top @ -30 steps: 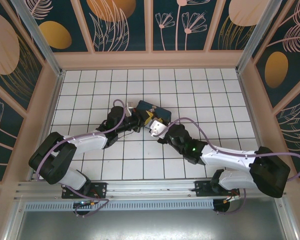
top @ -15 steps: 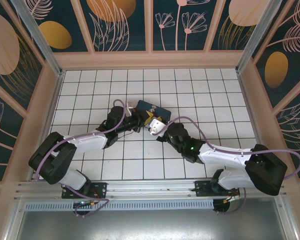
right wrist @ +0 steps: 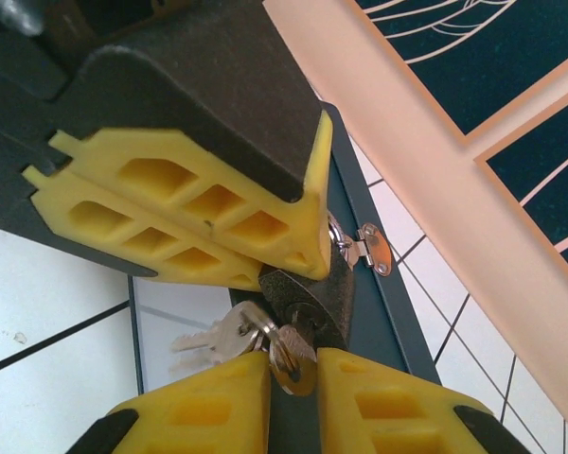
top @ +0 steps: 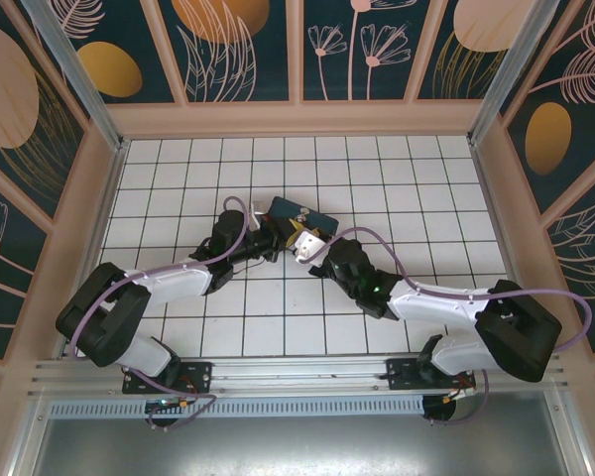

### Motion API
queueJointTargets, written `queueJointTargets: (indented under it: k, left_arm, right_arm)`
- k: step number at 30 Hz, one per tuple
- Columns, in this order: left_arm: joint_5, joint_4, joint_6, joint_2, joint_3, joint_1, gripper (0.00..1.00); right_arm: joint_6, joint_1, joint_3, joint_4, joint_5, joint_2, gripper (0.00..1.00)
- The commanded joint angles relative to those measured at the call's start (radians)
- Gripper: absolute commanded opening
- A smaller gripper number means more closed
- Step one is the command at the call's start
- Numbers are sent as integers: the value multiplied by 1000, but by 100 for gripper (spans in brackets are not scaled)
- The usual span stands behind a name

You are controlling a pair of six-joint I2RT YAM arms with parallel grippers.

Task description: Unlock the padlock with the key

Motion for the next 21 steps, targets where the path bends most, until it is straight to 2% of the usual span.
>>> queueJointTargets:
  k: [1,6,10,16,21]
  left_arm:
    - [20,67,23,-41,16,1,0]
    - [20,77,23,-38,19,2,0]
    - [-16,117,-4,-49,-12,2,0]
    - [-36,278,-115,-1,-41,1,0]
    - [-37,263,-107,0,-32,-1,0]
  right_arm:
    - [11,-4,34,48,19,0,20]
    - [36,-6,52,25,31,2,16]
    - [153,-6,87,-13,69,11,10]
    - [540,8,99,15,131,27,1]
    - [755,8,72,82,65,18,1]
